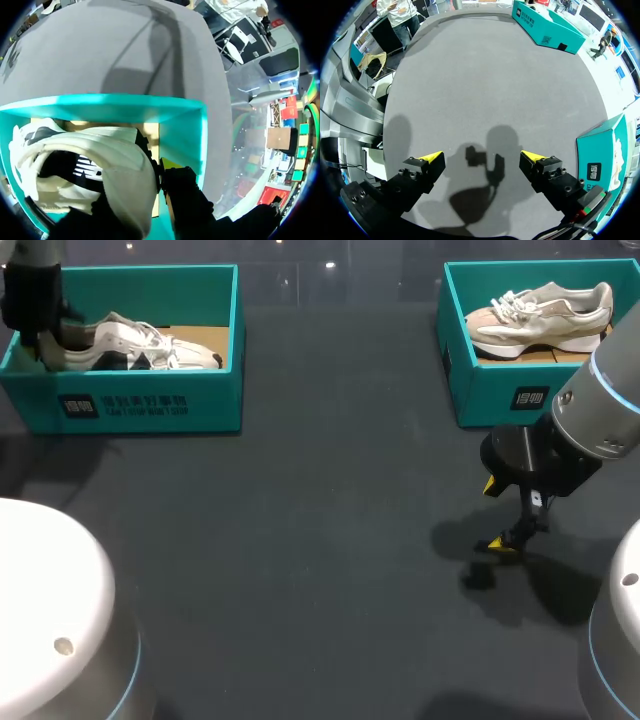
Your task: Take the shoe out of the shoebox, open the shoe tongue, remove and reinsert the insole, then place the shoe into the shoebox
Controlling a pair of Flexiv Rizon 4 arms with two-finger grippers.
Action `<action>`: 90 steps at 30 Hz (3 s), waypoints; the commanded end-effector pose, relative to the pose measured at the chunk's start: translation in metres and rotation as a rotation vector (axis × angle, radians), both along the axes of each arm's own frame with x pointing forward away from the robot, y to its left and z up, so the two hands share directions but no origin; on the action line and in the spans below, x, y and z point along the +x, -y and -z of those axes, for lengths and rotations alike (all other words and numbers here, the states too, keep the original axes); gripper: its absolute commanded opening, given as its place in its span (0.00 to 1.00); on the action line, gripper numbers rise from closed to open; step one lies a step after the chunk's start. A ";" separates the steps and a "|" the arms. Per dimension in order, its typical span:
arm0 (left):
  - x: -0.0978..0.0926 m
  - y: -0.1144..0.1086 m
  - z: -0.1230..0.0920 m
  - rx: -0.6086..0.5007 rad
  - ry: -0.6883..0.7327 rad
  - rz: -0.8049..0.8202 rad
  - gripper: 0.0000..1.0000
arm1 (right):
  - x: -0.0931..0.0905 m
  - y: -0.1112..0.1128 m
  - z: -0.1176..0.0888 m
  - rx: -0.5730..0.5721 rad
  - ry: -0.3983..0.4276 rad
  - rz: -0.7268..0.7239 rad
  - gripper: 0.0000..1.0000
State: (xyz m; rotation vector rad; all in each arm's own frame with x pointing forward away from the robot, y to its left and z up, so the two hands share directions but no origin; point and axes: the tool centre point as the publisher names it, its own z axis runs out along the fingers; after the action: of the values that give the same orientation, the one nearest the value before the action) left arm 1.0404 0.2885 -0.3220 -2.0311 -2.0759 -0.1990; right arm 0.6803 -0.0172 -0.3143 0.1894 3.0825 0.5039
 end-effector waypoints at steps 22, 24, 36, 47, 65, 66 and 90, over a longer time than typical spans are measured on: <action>-0.003 0.005 0.044 -0.013 -0.063 -0.017 0.00 | -0.001 -0.001 0.001 -0.003 0.002 0.001 1.00; -0.003 0.006 0.046 -0.015 -0.063 -0.018 0.00 | -0.001 -0.001 0.001 -0.003 0.002 0.001 1.00; -0.004 0.010 0.049 -0.047 -0.068 -0.014 0.31 | -0.001 -0.001 0.001 -0.003 0.002 0.001 1.00; -0.001 0.015 0.039 -0.078 -0.050 -0.005 0.54 | -0.001 -0.001 0.001 -0.003 0.002 0.001 1.00; -0.007 0.023 -0.037 -0.174 0.042 0.023 1.00 | -0.001 -0.001 0.001 -0.003 0.002 0.001 1.00; -0.008 0.025 -0.042 -0.179 0.045 0.026 1.00 | -0.001 -0.001 0.001 -0.003 0.002 0.001 1.00; -0.039 0.008 -0.136 -0.145 0.056 0.042 1.00 | -0.001 -0.001 0.001 -0.003 0.002 0.001 1.00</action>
State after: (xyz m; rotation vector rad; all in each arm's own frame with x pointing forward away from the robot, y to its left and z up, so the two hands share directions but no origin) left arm 1.0033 0.2800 -0.1876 -2.1773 -2.1407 -0.1116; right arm 0.6803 -0.0173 -0.3143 0.1897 3.0825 0.5039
